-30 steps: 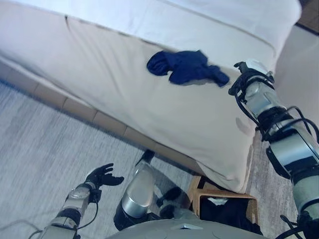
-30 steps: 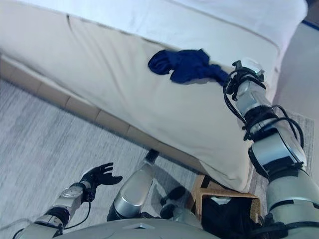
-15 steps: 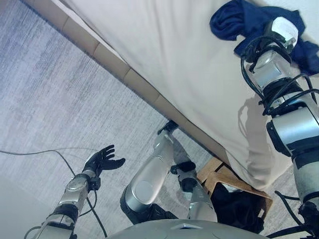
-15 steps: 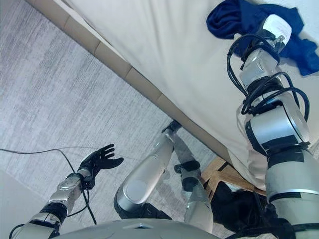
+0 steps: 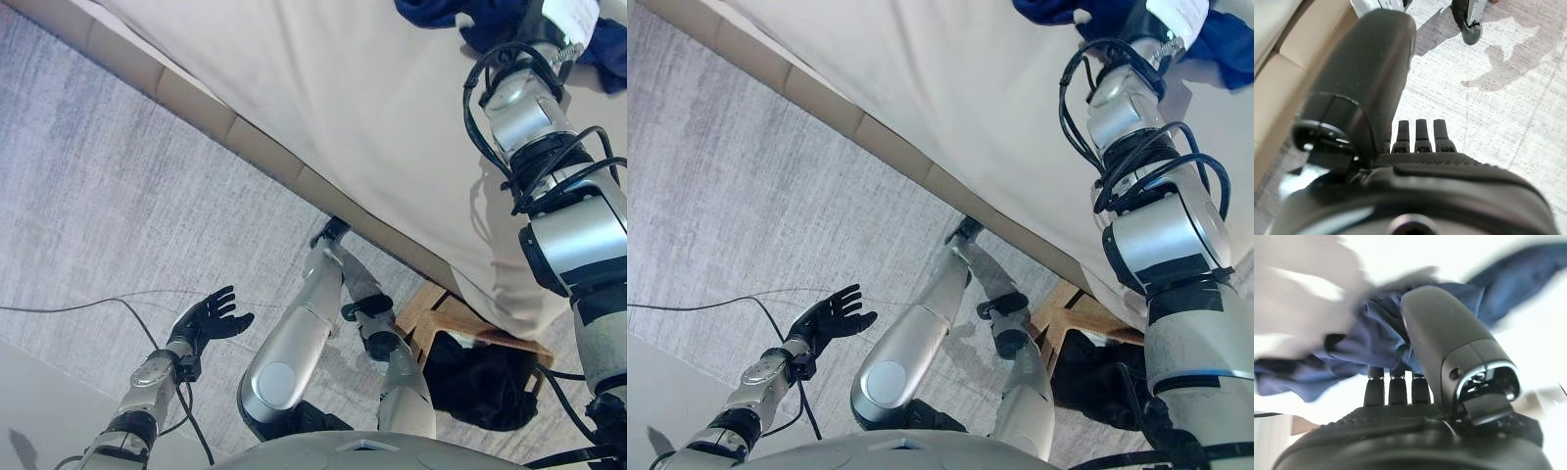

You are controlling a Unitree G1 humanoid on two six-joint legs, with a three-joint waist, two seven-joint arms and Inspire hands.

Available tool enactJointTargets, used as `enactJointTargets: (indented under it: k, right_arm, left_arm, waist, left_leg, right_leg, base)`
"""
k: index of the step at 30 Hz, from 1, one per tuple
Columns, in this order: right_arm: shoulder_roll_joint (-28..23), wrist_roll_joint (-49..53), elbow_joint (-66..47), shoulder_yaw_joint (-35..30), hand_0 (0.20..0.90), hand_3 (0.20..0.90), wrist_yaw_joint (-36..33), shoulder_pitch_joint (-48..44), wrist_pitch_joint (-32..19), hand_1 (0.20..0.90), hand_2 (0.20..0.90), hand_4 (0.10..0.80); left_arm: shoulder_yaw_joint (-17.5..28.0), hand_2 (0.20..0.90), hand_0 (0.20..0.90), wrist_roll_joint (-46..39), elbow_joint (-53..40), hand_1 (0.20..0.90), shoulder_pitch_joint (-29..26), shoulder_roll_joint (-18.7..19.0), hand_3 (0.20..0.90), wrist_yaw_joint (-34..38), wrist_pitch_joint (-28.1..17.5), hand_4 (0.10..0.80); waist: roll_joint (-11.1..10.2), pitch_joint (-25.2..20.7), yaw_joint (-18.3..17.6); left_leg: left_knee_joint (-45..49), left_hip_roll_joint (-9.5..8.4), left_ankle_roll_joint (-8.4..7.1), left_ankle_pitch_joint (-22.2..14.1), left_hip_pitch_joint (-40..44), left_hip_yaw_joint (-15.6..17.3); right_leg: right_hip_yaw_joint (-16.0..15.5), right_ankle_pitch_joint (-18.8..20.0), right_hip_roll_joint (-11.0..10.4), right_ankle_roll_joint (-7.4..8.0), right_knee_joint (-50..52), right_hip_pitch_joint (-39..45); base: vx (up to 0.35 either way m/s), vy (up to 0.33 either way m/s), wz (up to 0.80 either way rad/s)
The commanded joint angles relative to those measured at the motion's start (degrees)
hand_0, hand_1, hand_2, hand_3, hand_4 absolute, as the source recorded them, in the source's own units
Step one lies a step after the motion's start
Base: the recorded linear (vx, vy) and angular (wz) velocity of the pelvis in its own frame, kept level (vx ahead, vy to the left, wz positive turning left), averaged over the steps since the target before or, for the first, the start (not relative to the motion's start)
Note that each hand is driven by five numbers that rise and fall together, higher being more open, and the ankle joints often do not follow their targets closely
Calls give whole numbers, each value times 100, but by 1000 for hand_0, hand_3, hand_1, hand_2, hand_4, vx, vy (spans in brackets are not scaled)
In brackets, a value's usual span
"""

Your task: Pick up the clothes from the bed and place them into the basket

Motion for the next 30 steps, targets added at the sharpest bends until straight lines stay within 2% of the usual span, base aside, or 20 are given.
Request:
enactJointTargets:
  k: [1, 4, 6, 12, 13, 17, 19, 23, 30]
  right_arm:
    - [-361, -313, -1156, -349, 300, 200, -1173, -222, -1085, 300, 300, 100]
    - [-630, -276, -2015, -696, 300, 200, -1190, 12, -1381, 300, 300, 100]
    - [-703, -300, -2293, -840, 300, 200, -1149, 170, -1387, 300, 300, 100]
    - [-1140, -34, -3957, -2036, 300, 200, -655, 1778, -1477, 300, 300, 100]
    - [-1238, 71, -4237, -2287, 300, 200, -522, 2166, -1512, 300, 300, 100]
    - [-1391, 58, -4903, -2826, 300, 200, -491, 3157, -1459, 300, 300, 100]
    - [-1427, 59, -5237, -3048, 300, 200, -502, 3599, -1476, 300, 300, 100]
    - [-1649, 143, -5423, -3348, 300, 200, -406, 4183, -1513, 300, 300, 100]
    - [-1754, 437, -5344, -3957, 300, 200, -212, 5048, -1643, 300, 300, 100]
  left_arm:
    - [-104, 900, 900, -49, 395, 900, 559, 191, 900, 242, -173, 800]
    - [-76, 900, 900, 109, 530, 900, 421, 213, 900, 486, -45, 800]
    - [-53, 900, 900, 217, 556, 900, 416, 205, 900, 551, -10, 800]
    - [29, 900, 900, 910, 496, 900, 584, 191, 900, 880, 461, 800]
    - [2, 900, 900, 1053, 520, 900, 587, 176, 900, 938, 612, 800]
    - [-35, 900, 900, 1630, 707, 900, 563, 81, 900, 1026, 910, 800]
    - [-43, 900, 900, 1780, 872, 900, 476, -9, 900, 1088, 1131, 800]
    - [-50, 900, 900, 1803, 1058, 900, 288, -212, 900, 1117, 1459, 800]
    - [-151, 900, 900, 1995, 1092, 900, 207, -436, 900, 1027, 1511, 800]
  waist:
    - [-50, -20, -33]
    - [-175, -23, -228]
    - [-208, -120, -301]
    - [-327, -1072, -945]
    - [-319, -1275, -1141]
    - [-284, -1755, -1670]
    - [-214, -1984, -2038]
    - [-37, -2273, -2590]
    - [31, -2480, -3106]
  left_leg:
    - [-816, -67, 510, -424, 1096, 337]
    - [-1076, 4, 505, -508, 1829, 525]
    - [-1178, 33, 494, -525, 2015, 591]
    - [-2161, 203, 417, -470, 3204, 1022]
    - [-2304, 185, 450, -310, 3356, 1137]
    - [-2696, 231, 449, -232, 3870, 1394]
    - [-2807, 302, 447, -259, 4170, 1699]
    - [-2833, 337, 468, -397, 4593, 2035]
    - [-2794, 342, 461, -577, 4950, 2419]
  right_leg:
    - [409, 702, -93, 138, 167, 557]
    - [752, 770, -10, 121, -268, 1133]
    - [836, 774, 30, 120, -420, 1298]
    - [1358, 785, 378, 129, -1321, 2132]
    - [1437, 887, 438, 104, -1481, 2230]
    - [1852, 822, 640, 128, -1788, 2480]
    - [2066, 796, 704, 114, -1863, 2556]
    - [2499, 709, 804, -9, -1934, 2604]
    - [2929, 795, 923, -78, -2202, 2733]
  base:
    - [24, -69, -38]
    - [48, -128, -46]
    - [74, -98, -44]
    - [122, -131, -35]
    - [39, -118, -31]
    - [45, -143, -39]
    - [-12, -115, -42]
    - [-17, -68, -63]
    - [8, -101, -59]
